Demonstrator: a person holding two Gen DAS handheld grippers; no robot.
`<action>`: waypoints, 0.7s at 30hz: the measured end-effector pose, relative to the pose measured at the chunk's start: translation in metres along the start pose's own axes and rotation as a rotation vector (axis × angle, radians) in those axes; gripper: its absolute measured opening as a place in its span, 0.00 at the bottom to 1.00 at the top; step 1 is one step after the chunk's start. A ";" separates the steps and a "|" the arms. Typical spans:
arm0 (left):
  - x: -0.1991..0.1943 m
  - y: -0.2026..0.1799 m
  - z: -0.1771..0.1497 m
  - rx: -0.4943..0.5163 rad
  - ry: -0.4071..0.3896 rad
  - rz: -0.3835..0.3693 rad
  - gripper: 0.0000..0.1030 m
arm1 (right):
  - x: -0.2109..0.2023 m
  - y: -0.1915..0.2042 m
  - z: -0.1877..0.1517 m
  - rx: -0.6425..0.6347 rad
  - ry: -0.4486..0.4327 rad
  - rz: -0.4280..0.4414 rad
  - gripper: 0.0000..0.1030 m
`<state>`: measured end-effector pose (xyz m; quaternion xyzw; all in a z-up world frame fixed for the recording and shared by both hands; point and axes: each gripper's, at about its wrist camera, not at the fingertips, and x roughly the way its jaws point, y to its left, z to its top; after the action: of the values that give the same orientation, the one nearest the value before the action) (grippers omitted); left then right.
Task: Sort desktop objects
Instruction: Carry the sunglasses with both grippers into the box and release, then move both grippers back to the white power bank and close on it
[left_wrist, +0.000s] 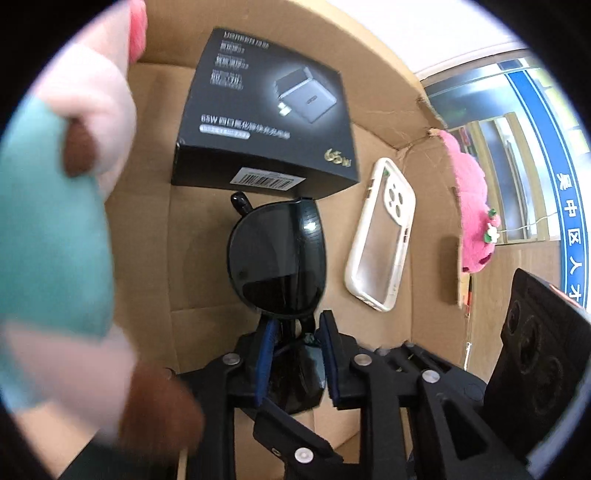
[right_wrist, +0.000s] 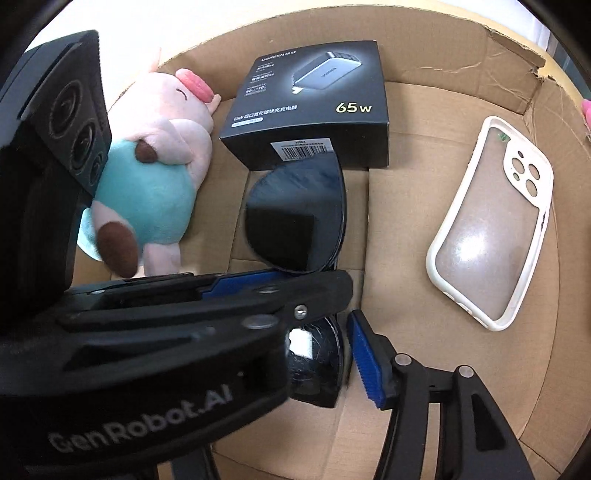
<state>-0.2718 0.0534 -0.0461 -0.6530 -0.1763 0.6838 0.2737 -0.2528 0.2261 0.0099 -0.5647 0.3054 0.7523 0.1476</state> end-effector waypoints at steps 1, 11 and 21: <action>-0.006 -0.004 -0.002 0.021 -0.015 0.002 0.28 | -0.006 0.000 -0.003 -0.004 -0.018 -0.036 0.77; -0.126 -0.068 -0.091 0.315 -0.396 0.171 0.49 | -0.105 -0.006 -0.069 -0.048 -0.285 -0.104 0.99; -0.198 -0.045 -0.250 0.364 -0.755 0.431 0.79 | -0.150 0.035 -0.145 -0.159 -0.545 -0.099 1.00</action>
<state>-0.0184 -0.0598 0.1177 -0.3217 -0.0012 0.9345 0.1521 -0.1149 0.1268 0.1356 -0.3658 0.1667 0.8898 0.2159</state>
